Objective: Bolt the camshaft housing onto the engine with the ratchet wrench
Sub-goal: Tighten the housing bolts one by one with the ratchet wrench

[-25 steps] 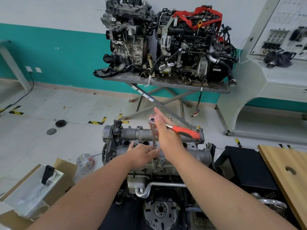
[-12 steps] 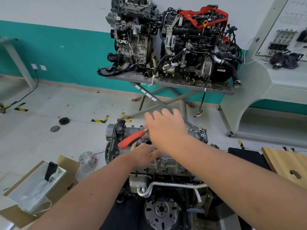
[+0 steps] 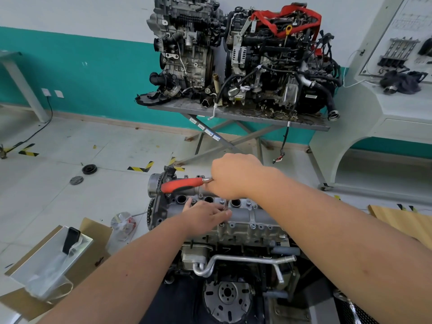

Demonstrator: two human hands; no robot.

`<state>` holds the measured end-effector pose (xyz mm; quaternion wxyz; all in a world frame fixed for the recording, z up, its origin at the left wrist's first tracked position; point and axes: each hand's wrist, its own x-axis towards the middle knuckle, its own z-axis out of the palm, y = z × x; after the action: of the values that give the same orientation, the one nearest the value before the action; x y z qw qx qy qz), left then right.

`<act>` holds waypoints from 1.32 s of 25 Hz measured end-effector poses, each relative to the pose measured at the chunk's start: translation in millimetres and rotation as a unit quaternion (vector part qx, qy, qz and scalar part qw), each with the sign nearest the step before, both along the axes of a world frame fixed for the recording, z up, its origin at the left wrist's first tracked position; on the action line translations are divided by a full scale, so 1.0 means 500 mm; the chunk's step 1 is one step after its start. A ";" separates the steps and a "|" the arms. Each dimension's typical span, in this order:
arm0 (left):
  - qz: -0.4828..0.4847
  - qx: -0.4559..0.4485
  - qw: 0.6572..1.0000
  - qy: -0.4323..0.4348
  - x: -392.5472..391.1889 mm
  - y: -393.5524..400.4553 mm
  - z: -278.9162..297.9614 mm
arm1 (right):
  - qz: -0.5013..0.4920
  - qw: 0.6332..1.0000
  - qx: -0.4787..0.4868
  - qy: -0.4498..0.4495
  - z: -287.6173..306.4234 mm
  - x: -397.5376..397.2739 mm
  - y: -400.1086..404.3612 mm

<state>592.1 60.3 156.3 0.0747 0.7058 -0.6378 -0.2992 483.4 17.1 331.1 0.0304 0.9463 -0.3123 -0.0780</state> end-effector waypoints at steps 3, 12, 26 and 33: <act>-0.012 0.011 1.000 -0.015 -0.001 0.001 0.002 | -0.059 0.988 0.143 -0.012 0.010 0.009 -0.021; 0.010 -0.004 1.000 0.001 -0.005 0.009 0.018 | -0.298 0.330 0.641 -0.625 -0.083 -0.013 0.004; 0.031 -0.054 0.997 0.034 0.007 0.001 -0.015 | 0.187 0.903 -0.211 -0.323 -0.117 -0.044 -0.003; 0.018 -0.025 0.999 -0.012 0.006 -0.002 -0.008 | 0.114 0.990 -0.036 -0.074 -0.042 -0.027 0.017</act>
<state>594.9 59.4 152.1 0.0902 0.7187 -0.6331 -0.2729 469.8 25.5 309.9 0.0502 0.9772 -0.2060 0.0074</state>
